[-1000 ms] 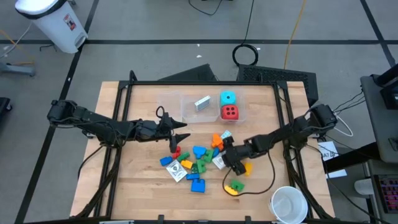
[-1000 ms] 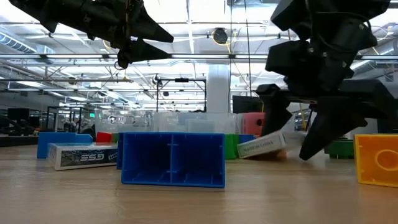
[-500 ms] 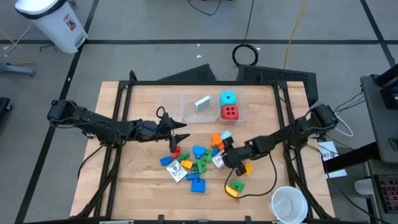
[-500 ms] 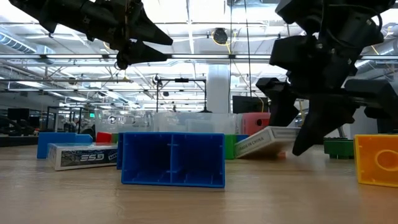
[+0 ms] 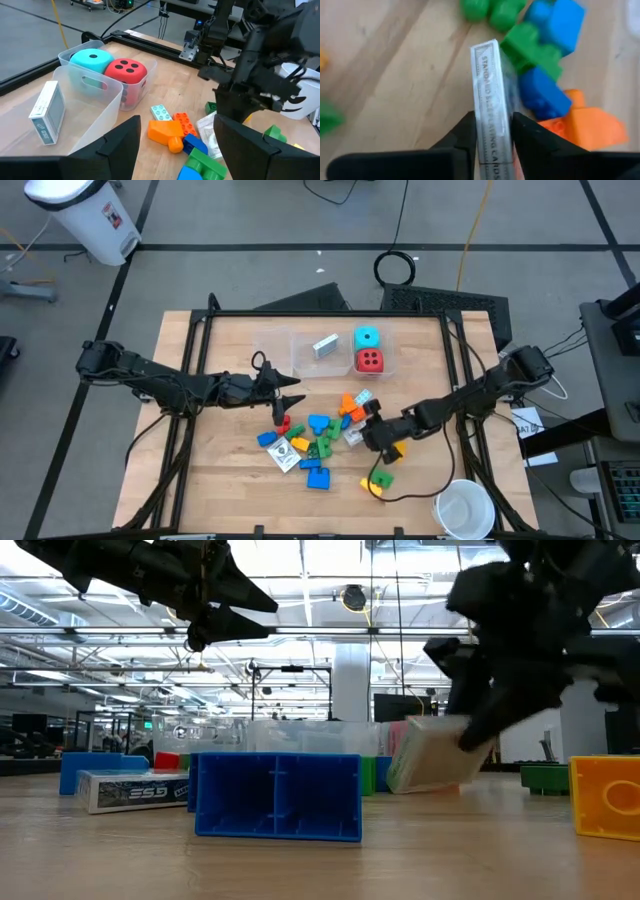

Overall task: Pick & Place Toys
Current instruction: Put the brown deck of cards into the middle transparent bin

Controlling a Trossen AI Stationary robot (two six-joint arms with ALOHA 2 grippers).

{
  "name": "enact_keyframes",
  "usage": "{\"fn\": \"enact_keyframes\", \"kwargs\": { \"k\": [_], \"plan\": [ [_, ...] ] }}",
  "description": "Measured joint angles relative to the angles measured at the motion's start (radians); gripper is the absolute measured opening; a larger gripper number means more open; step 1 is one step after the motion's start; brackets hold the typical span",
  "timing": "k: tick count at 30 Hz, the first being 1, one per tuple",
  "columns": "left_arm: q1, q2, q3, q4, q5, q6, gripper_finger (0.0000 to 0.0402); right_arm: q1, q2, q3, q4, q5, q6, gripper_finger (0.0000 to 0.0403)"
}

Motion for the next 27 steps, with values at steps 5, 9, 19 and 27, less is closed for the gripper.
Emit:
{"fn": "enact_keyframes", "kwargs": {
  "k": [5,9,19,27],
  "plan": [
    [0.000,0.000,0.000,0.000,0.000,-0.008,0.0257,0.000,-0.050,0.000,0.022,0.007,0.059,0.0040],
    [0.000,0.014,0.001,-0.005,0.000,-0.056,0.0257,0.000,-0.094,0.002,0.066,0.014,0.092,0.0028],
    [-0.008,0.187,0.002,0.291,0.142,0.105,0.0257,-0.102,-0.193,0.005,0.233,0.019,0.142,0.0028],
    [-0.031,0.371,0.071,0.402,0.199,0.302,0.0257,-0.198,-0.201,0.005,0.293,-0.009,0.153,0.0028]
  ]
}}
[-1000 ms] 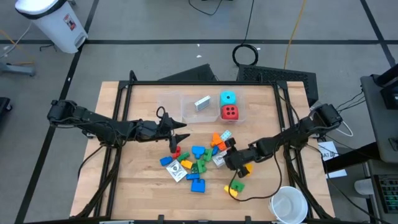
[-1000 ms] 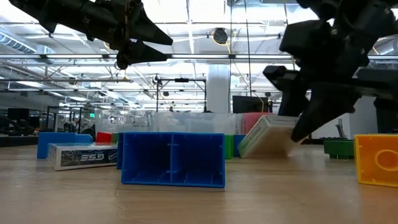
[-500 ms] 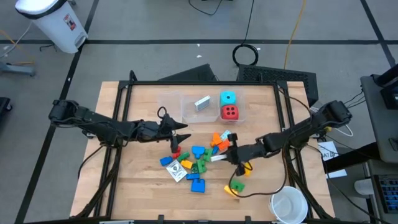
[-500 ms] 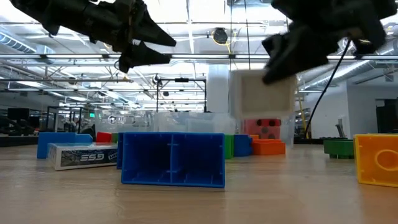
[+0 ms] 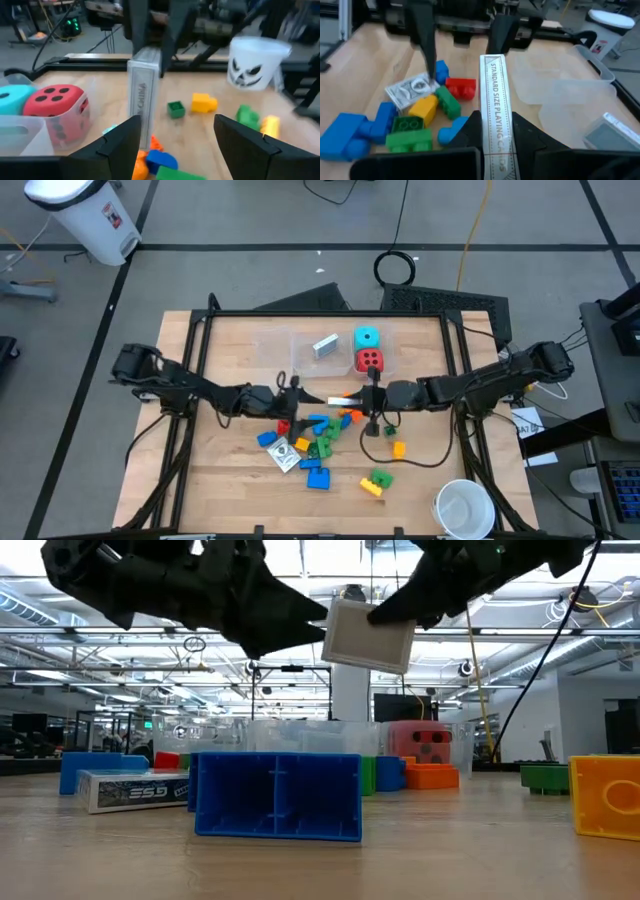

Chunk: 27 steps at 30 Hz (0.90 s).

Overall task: Pick & Place Toys
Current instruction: Put the brown deck of cards into the middle transparent bin

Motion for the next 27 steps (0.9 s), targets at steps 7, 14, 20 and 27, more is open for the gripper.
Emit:
{"fn": "enact_keyframes", "kwargs": {
  "k": [7,14,20,27],
  "plan": [
    [0.000,0.066,0.062,-0.011,-0.182,0.061,0.0257,-0.018,0.000,-0.006,0.001,-0.010,0.002,0.0028],
    [0.001,0.066,0.069,0.005,-0.248,0.074,0.0257,-0.015,0.000,-0.023,0.012,-0.028,0.074,0.0028],
    [0.002,0.064,0.075,0.033,-0.247,0.094,0.0258,-0.008,0.003,-0.058,0.060,-0.077,0.111,0.0028],
    [0.003,0.063,0.077,0.035,-0.118,0.069,0.0257,-0.003,0.002,-0.065,0.176,-0.121,0.062,0.0027]
  ]
}}
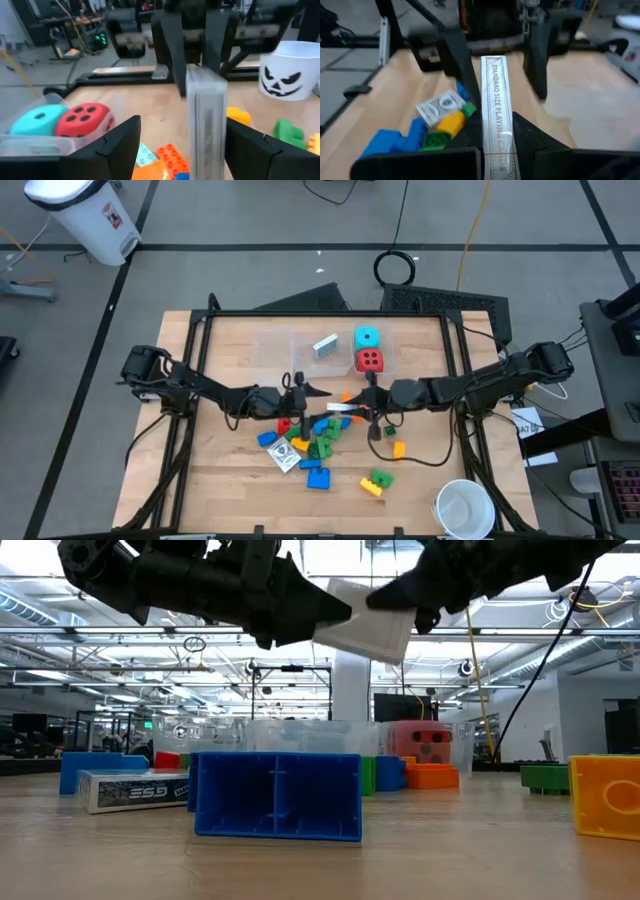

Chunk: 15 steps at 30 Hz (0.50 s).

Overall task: Pick & Place Toys
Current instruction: Put the brown deck of cards into the middle transparent bin

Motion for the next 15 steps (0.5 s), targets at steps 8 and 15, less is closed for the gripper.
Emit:
{"fn": "enact_keyframes", "kwargs": {
  "k": [8,15],
  "plan": [
    [0.029,0.000,-0.002,0.006,0.121,-0.072,0.0189,-0.001,0.001,0.000,0.024,-0.017,-0.001,0.0027],
    [0.063,-0.006,-0.003,0.033,0.211,-0.077,0.0064,-0.002,0.000,0.000,0.023,0.007,-0.020,0.0075]
  ]
}}
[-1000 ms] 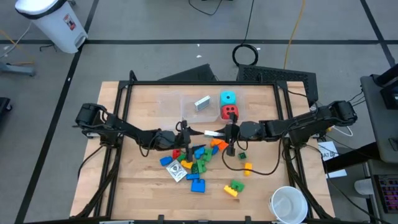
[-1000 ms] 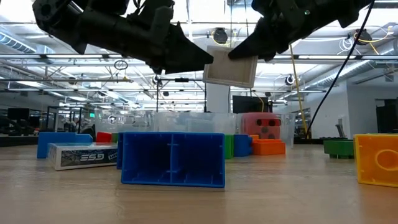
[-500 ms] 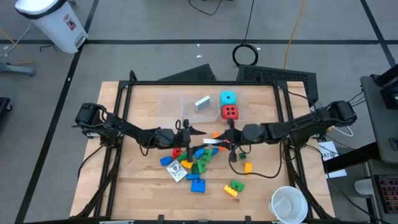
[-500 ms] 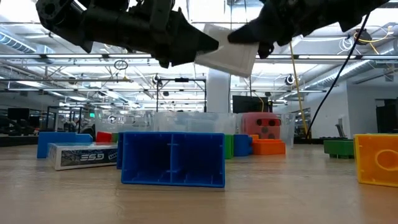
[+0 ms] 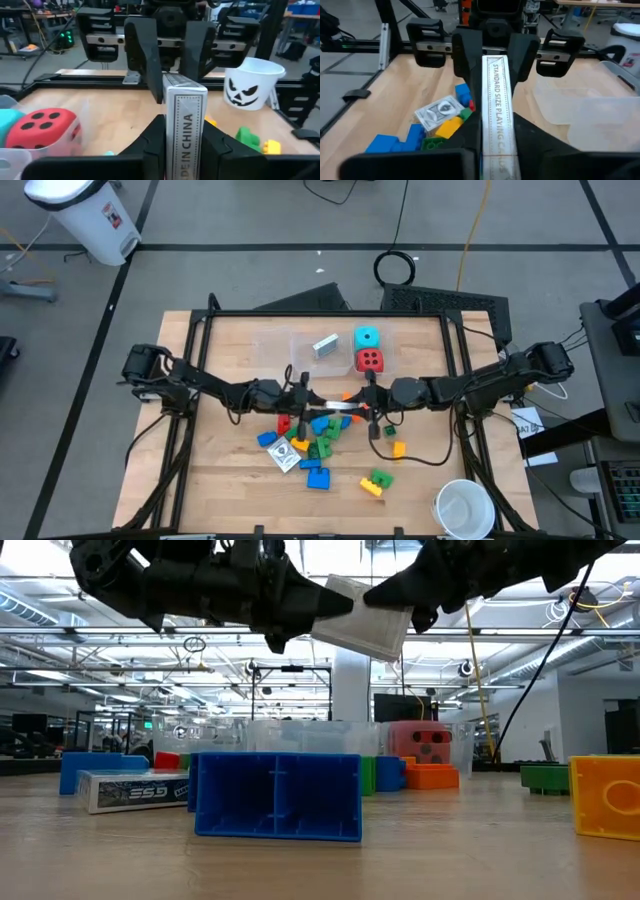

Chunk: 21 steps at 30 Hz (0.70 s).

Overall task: Pick & Place Toys
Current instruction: Put the brown deck of cards into the middle transparent bin

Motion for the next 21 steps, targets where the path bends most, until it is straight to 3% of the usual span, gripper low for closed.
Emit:
{"fn": "enact_keyframes", "kwargs": {
  "k": [5,9,12,21],
  "plan": [
    [0.050,-0.072,0.000,-0.085,-0.067,0.075,0.0064,-0.002,-0.072,0.000,-0.081,0.114,-0.066,0.0161],
    [0.135,-0.089,-0.001,-0.136,-0.101,0.093,0.0064,-0.001,-0.159,0.000,-0.171,0.193,-0.081,0.0201],
    [0.221,-0.052,-0.002,-0.126,-0.127,0.089,0.0064,-0.001,-0.200,0.001,-0.209,0.201,-0.098,0.0216],
    [0.345,0.051,-0.007,-0.116,-0.025,0.034,0.0064,-0.010,-0.200,-0.001,-0.240,0.218,-0.156,0.0208]
  ]
}}
